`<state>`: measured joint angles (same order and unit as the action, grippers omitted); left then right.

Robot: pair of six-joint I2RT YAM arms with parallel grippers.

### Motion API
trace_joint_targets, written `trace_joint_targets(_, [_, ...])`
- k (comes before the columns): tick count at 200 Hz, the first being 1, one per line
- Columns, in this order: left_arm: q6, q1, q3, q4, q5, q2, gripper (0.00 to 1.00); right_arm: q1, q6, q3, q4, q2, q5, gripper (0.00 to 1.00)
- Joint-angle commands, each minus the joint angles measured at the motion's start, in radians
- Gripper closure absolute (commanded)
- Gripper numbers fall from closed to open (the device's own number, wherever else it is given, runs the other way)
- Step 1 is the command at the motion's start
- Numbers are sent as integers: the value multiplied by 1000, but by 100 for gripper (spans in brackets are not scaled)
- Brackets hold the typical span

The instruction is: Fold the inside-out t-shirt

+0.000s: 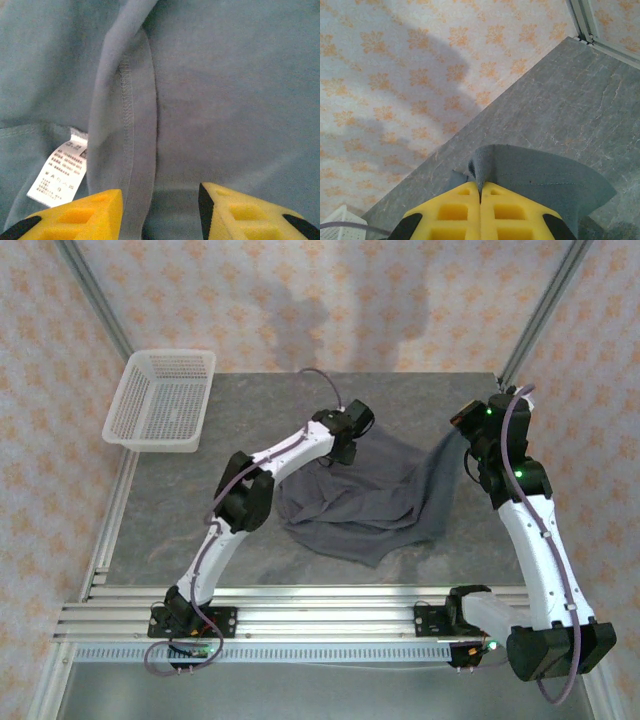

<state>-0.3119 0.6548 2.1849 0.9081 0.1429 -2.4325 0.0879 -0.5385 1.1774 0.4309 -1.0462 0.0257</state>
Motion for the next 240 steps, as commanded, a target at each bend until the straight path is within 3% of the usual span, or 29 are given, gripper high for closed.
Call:
trace_joint_targets(1, [9,13,62,156,127,-18,57,-5,-15,34,3,11,-4,100])
trace_joint_targets(31, [-3,10,14,152,182,10,64,-5,-15,33,6,13,-9,100])
trace_joint_targets(63, [-4,-3,-35,141,155,40,74,-6,-14,39,0,10,-7,100])
trace_joint_targets(83, [-14,-11,-85,119,148,78,85,-5,-11,39,2,8,-11,100])
trace_joint_targets(100, [-32,-26,-144,84,125,130,100,-5,-7,42,8,8,-30,100])
trace_joint_targets(135, [-111,-99,-279,-40,-95,343,100,-16,-7,122,123,-22,-172,100])
trace_joint_targets(163, [-304,-283,-511,-321,-407,566,100,-97,-42,141,176,-35,-211,100])
trace_joint_targets(178, [-352,-355,-582,-422,-540,592,100,-138,-61,105,173,-37,-194,100])
trace_joint_targets(203, [-300,-373,-585,-424,-591,537,100,-151,-64,18,119,-44,-115,100])
trace_joint_targets(240, [-383,-388,-617,-560,-599,400,98,-151,-85,-21,113,-76,-52,100])
